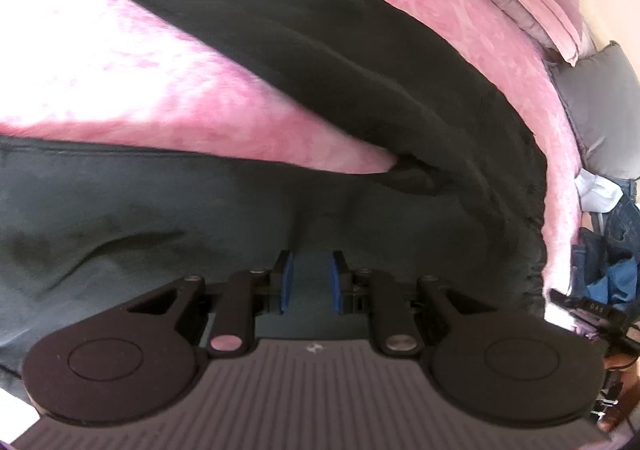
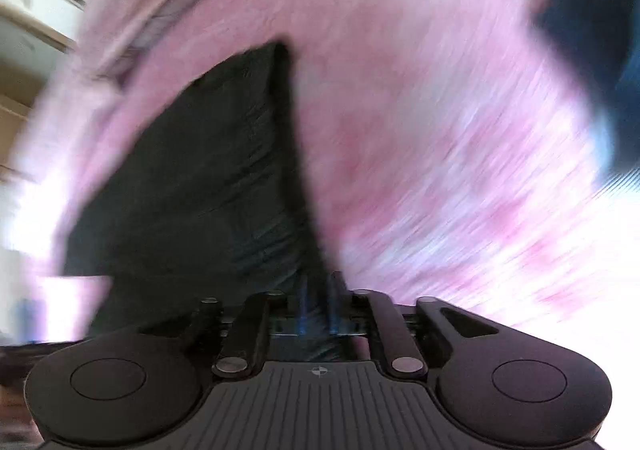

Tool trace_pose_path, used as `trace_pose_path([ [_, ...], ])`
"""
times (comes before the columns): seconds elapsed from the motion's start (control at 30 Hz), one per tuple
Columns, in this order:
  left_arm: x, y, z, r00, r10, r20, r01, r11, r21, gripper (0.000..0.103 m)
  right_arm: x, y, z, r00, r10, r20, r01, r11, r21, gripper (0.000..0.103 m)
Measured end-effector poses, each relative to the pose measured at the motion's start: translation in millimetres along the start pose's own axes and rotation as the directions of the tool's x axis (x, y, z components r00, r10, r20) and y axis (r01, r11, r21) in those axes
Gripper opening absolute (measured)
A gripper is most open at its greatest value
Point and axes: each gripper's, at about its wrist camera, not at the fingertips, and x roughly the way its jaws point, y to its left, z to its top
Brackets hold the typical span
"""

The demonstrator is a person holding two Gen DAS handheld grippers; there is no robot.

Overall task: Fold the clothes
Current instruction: 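Lift the black trousers with both grippers and stretch them flat across the bed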

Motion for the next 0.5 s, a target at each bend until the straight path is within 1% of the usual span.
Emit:
trace_pose_path([
  [0.03,-1.2,2.6,-2.3,1.000,0.010,0.005,-0.010,1.000,0.007,0.014,-7.1,17.1,-2.8,0.991,-0.114,0.068,0.117,0.992,-0.050,0.013],
  [0.07,-1.8,4.8,-4.7,1.000,0.020,0.011,-0.020,1.000,0.021,0.014,-10.9,32.5,-7.9,0.981,-0.155,0.118,0.166,0.981,-0.095,0.013],
  [0.17,-2.9,12.2,-11.5,0.999,0.046,0.026,-0.048,0.997,0.062,0.014,-8.0,68.3,-28.1,0.988,-0.057,0.141,0.088,0.970,-0.226,0.013],
  [0.2,-4.8,16.0,-13.7,0.997,0.064,0.037,-0.067,0.994,0.082,0.014,-3.3,78.7,-35.5,0.991,-0.044,0.124,0.077,0.959,-0.271,0.014],
  [0.23,-6.7,19.7,-15.8,0.995,0.083,0.048,-0.087,0.991,0.102,0.014,6.3,83.5,-43.9,0.993,-0.073,0.089,0.097,0.947,-0.305,0.014],
  [0.27,-9.4,24.5,-17.8,0.992,0.110,0.061,-0.117,0.985,0.124,0.014,10.9,83.0,-51.7,0.990,-0.102,0.098,0.128,0.942,-0.310,0.014],
  [0.3,-14.6,33.0,-19.1,0.985,0.155,0.078,-0.165,0.976,0.144,0.014,12.8,82.2,-57.1,0.985,-0.129,0.111,0.157,0.942,-0.297,0.014],
  [0.33,-21.2,44.1,-19.9,0.977,0.191,0.099,-0.204,0.968,0.148,0.014,9.5,82.8,-56.7,0.978,-0.164,0.127,0.192,0.947,-0.259,0.014],
  [0.4,-35.9,72.3,-19.8,0.961,0.242,0.133,-0.259,0.958,0.126,0.014,2.6,92.3,-52.6,0.952,-0.265,0.153,0.294,0.931,-0.217,0.014],
  [0.43,-42.9,88.5,-18.8,0.956,0.257,0.144,-0.273,0.956,0.106,0.014,-1.6,99.0,-51.5,0.941,-0.292,0.172,0.324,0.924,-0.204,0.014],
  [0.5,-54.4,117.1,-17.2,0.948,0.277,0.158,-0.293,0.952,0.084,0.014,-7.3,126.7,-55.5,0.947,-0.236,0.217,0.285,0.930,-0.231,0.014],
])
